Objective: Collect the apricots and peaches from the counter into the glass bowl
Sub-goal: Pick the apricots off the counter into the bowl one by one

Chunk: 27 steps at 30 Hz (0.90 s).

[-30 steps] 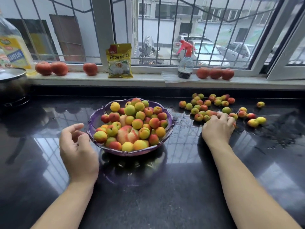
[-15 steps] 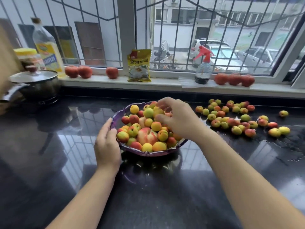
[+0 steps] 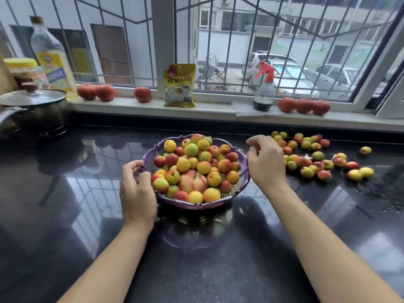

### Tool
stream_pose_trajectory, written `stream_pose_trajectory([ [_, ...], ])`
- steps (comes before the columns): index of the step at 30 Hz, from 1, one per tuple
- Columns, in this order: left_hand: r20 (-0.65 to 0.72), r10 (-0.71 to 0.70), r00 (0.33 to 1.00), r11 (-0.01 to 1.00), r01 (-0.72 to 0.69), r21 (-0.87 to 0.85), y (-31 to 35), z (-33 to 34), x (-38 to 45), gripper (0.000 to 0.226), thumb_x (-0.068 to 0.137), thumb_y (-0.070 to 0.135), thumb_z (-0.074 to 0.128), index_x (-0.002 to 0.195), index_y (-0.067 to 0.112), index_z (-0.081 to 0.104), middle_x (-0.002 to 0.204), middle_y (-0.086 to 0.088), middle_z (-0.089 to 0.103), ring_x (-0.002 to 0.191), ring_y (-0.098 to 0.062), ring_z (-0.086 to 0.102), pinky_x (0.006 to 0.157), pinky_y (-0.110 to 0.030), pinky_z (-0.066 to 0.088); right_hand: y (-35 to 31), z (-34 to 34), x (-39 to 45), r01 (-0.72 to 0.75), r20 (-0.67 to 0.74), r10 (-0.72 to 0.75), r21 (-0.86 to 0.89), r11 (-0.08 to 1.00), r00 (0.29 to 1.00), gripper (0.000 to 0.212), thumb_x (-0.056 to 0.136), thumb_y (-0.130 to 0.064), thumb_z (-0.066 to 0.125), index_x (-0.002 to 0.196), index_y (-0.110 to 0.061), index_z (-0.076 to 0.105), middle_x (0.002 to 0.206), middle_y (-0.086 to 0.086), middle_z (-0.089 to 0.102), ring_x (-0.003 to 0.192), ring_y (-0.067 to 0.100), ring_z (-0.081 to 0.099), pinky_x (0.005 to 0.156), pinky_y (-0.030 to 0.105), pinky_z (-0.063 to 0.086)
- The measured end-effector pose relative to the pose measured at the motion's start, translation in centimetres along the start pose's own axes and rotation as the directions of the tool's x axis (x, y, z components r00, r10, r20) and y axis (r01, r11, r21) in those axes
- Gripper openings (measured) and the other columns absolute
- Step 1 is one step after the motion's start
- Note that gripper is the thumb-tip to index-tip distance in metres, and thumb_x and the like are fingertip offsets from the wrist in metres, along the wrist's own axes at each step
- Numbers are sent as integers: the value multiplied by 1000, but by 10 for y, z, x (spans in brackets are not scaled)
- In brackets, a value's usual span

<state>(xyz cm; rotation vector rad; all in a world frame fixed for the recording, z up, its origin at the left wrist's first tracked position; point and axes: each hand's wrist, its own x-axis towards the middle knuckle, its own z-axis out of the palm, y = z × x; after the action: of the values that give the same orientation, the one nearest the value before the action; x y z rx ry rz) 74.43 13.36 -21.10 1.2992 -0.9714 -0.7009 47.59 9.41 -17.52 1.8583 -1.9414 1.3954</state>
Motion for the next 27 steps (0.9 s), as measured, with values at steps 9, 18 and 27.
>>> stream_pose_trajectory([
  [9,-21,11,1000,1000,-11,-8,-9,0,4,24,104,16,49,123,29,57,115,15,62,108,-11,63,84,-33,52,79,5,-7,-288,53,340,-420,861,939,50,91,-12,54,141,-14,57,148,12,48,126,40,37,108,44,30],
  [18,-14,29,999,999,-29,18,-11,-1,5,25,99,25,50,121,33,57,115,15,62,111,-17,64,87,-38,54,76,7,-9,-259,17,302,-470,844,953,33,89,-7,56,120,-8,66,122,18,50,112,41,43,97,47,41],
  [27,-16,38,999,999,-38,20,-9,0,4,28,96,31,49,123,31,56,114,14,62,108,-16,63,80,-33,54,37,-21,1,-245,-2,245,52,968,969,39,88,-20,78,124,-12,66,116,11,62,99,24,62,91,32,50],
])
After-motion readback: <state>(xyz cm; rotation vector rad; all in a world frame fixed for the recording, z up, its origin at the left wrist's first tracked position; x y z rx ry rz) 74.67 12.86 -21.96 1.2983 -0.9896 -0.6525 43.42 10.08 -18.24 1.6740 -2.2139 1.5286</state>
